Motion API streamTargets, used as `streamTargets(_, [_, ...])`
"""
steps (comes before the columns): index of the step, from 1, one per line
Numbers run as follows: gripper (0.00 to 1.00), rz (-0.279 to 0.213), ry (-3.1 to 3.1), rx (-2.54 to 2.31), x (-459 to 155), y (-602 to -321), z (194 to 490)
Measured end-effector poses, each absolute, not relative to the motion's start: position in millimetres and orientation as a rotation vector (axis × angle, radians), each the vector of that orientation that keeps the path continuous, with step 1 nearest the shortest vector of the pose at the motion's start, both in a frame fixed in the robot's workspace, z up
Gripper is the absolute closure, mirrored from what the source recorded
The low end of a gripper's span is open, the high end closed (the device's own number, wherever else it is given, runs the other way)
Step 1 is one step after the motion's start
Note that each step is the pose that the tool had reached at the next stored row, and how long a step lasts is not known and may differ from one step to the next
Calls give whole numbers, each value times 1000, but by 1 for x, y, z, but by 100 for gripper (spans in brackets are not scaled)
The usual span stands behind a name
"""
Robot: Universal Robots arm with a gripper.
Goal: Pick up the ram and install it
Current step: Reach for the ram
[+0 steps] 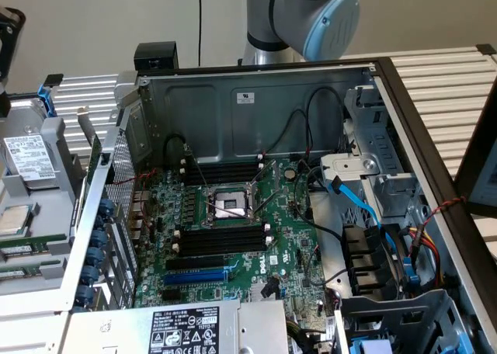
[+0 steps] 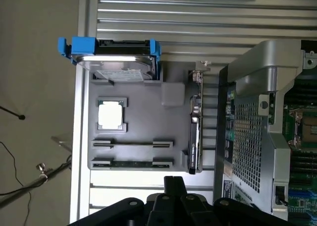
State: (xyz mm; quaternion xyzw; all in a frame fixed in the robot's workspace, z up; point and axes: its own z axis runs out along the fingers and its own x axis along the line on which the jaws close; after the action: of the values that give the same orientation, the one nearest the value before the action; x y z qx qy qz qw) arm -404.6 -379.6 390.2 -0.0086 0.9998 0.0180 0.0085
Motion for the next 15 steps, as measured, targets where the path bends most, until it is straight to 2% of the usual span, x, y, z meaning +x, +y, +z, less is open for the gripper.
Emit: streamTargets(15, [89, 50, 3124, -49, -424, -374, 390])
